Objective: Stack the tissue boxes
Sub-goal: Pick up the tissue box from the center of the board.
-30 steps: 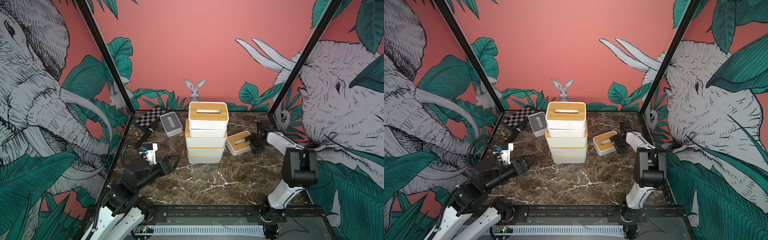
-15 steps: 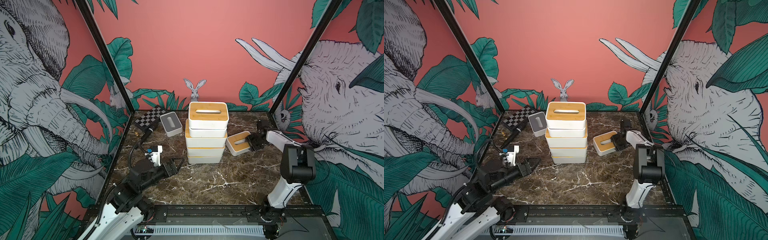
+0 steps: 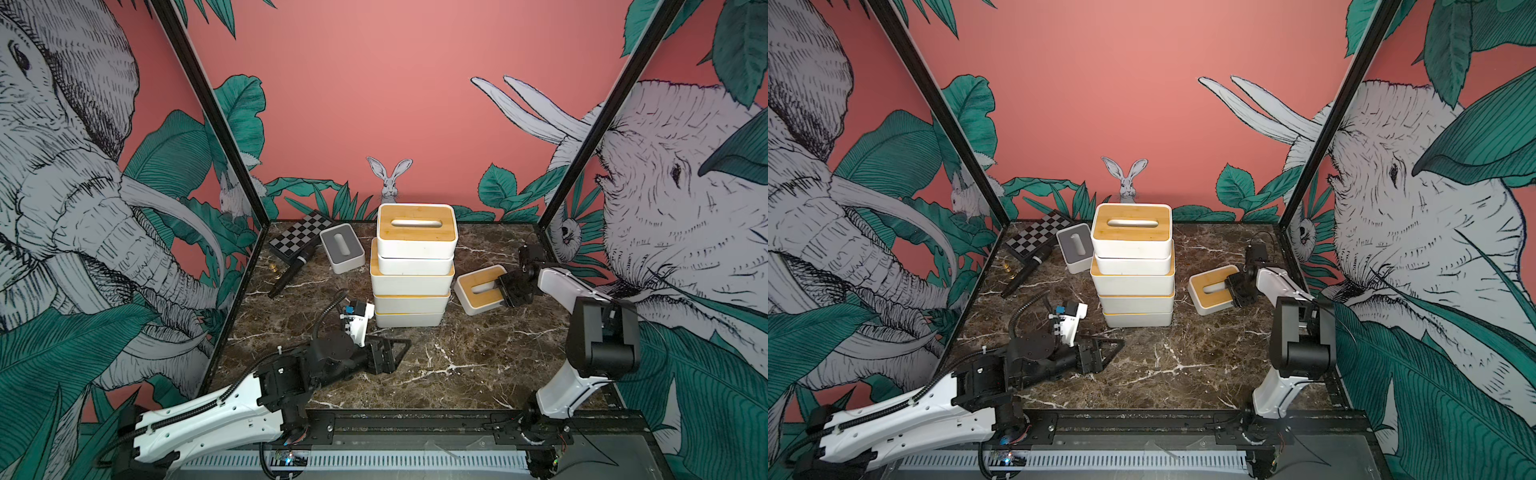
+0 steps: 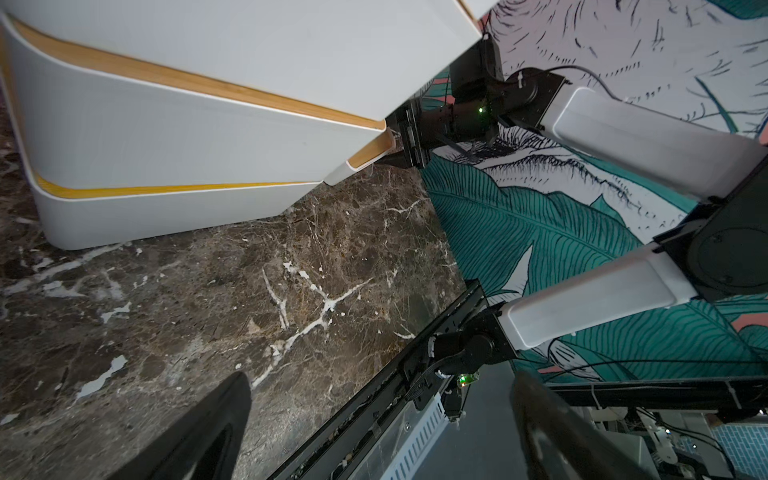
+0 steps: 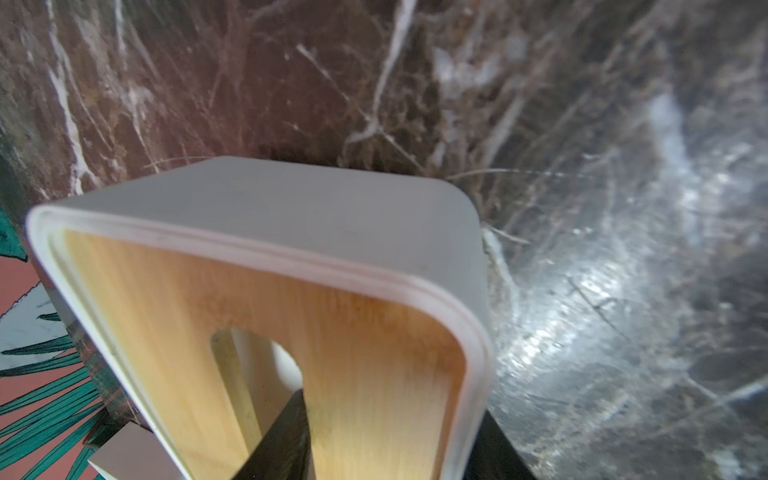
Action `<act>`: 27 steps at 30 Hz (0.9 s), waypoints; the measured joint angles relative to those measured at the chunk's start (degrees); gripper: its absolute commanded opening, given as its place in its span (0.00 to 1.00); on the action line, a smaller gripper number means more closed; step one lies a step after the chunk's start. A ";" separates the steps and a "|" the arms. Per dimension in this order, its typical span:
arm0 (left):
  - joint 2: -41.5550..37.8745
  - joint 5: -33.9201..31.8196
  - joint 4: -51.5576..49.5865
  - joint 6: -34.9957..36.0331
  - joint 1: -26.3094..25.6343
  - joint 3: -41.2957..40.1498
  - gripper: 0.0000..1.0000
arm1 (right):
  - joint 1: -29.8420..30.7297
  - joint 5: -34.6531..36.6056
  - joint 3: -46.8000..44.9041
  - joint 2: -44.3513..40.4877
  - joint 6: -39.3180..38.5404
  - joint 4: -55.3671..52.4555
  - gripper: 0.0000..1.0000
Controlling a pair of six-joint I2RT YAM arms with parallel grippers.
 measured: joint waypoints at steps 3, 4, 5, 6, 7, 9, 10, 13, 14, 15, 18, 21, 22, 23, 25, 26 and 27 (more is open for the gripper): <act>3.10 -2.91 5.20 0.22 -3.48 -0.96 0.99 | -0.52 -0.96 -1.49 -3.13 0.52 -2.32 0.34; 4.17 -3.65 6.93 0.20 -4.24 -1.46 0.99 | -0.55 -1.38 -1.88 -4.46 0.70 -3.13 0.34; 5.35 -4.55 8.81 0.22 -4.87 -2.01 0.99 | -0.66 -1.81 -2.21 -5.95 0.85 -3.67 0.34; 6.25 -5.25 10.12 0.17 -5.35 -2.34 0.99 | -0.79 -2.21 -2.75 -7.91 1.05 -4.13 0.34; 7.21 -5.97 11.41 0.20 -5.81 -2.58 0.99 | -0.81 -2.43 -3.15 -9.27 1.29 -4.52 0.34; 9.66 -7.85 14.43 0.22 -6.86 -2.78 0.99 | -0.85 -2.82 -4.31 -13.51 2.23 -5.68 0.34; 10.99 -8.98 16.13 0.24 -7.67 -2.78 0.99 | -0.85 -2.95 -5.01 -15.93 2.82 -6.36 0.34; 14.73 -11.80 21.42 0.20 -9.68 -2.91 0.99 | -0.92 -3.85 -6.51 -22.29 4.28 -8.96 0.34; 15.76 -12.41 23.17 0.20 -10.10 -2.95 0.99 | -0.92 -4.37 -6.80 -23.85 4.63 -10.01 0.34; 17.09 -13.11 25.11 0.17 -10.60 -2.97 0.99 | -0.92 -4.87 -6.91 -25.40 4.90 -11.21 0.33; 21.03 -14.32 29.11 0.61 -11.61 -2.78 0.99 | -0.92 -6.23 -6.88 -29.79 5.44 -15.37 0.34; 25.03 -15.08 32.83 1.14 -12.28 -2.67 0.99 | -1.01 -7.48 -6.91 -35.15 6.10 -19.45 0.34; 26.10 -15.23 33.90 1.25 -12.44 -2.67 0.99 | -1.09 -7.89 -6.91 -36.74 6.25 -20.50 0.34; 27.47 -15.37 35.34 1.42 -12.55 -2.62 1.00 | -1.18 -8.22 -6.91 -38.64 6.45 -21.62 0.34; 29.53 -15.58 37.55 1.95 -12.79 -2.49 1.00 | -1.29 -9.25 -7.39 -42.51 7.04 -23.82 0.34; 30.32 -15.63 38.56 2.34 -12.85 -2.34 0.99 | -1.29 -9.57 -7.72 -43.91 7.19 -24.41 0.34; 31.08 -15.72 39.71 2.82 -12.92 -2.14 0.99 | -1.29 -9.94 -8.15 -45.64 7.45 -25.46 0.34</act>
